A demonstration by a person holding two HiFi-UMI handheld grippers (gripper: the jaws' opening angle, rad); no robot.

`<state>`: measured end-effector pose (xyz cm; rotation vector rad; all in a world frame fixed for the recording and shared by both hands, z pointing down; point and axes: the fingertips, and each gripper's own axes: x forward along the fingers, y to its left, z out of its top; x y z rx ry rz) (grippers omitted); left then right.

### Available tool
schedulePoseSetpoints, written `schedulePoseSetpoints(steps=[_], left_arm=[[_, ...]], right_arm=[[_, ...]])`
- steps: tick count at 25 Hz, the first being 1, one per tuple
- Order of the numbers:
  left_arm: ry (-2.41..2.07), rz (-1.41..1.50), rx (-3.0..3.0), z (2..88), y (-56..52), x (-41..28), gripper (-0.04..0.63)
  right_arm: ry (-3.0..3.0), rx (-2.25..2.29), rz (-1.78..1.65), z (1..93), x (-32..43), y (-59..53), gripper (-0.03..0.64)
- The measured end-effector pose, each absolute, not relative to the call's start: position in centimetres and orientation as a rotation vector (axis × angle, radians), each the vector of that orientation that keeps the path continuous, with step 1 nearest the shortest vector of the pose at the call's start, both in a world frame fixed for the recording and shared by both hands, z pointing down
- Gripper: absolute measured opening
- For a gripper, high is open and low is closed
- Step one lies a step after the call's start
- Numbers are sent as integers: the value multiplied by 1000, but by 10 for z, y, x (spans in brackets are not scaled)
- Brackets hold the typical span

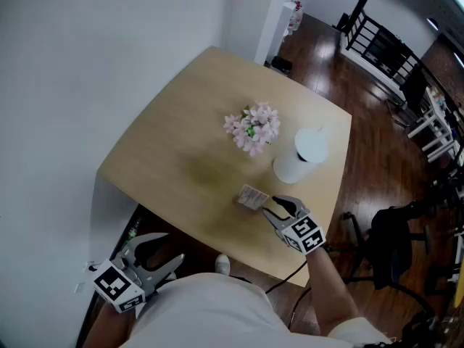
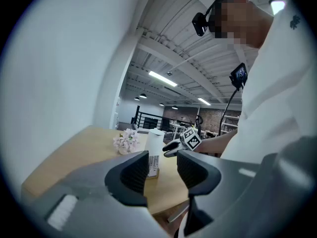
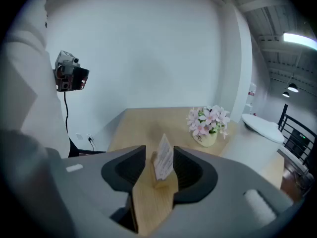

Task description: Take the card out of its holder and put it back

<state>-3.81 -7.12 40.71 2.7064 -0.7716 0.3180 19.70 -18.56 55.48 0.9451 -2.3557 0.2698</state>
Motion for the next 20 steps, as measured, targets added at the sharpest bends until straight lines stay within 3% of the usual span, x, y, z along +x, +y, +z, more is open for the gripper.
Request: schedulePoseSetpoints(steps=[9, 16, 20], left_arm=[[-895, 353, 2635, 419, -81, -14, 181], [-937, 379, 2600, 421, -80, -7, 181], [-948, 386, 2591, 422, -79, -9, 181]], right_arm=[[-2391, 748, 335, 606, 196, -228, 167], [-2428, 683, 350, 615, 187, -229, 37], [-2449, 668, 370, 613, 185, -228, 32]])
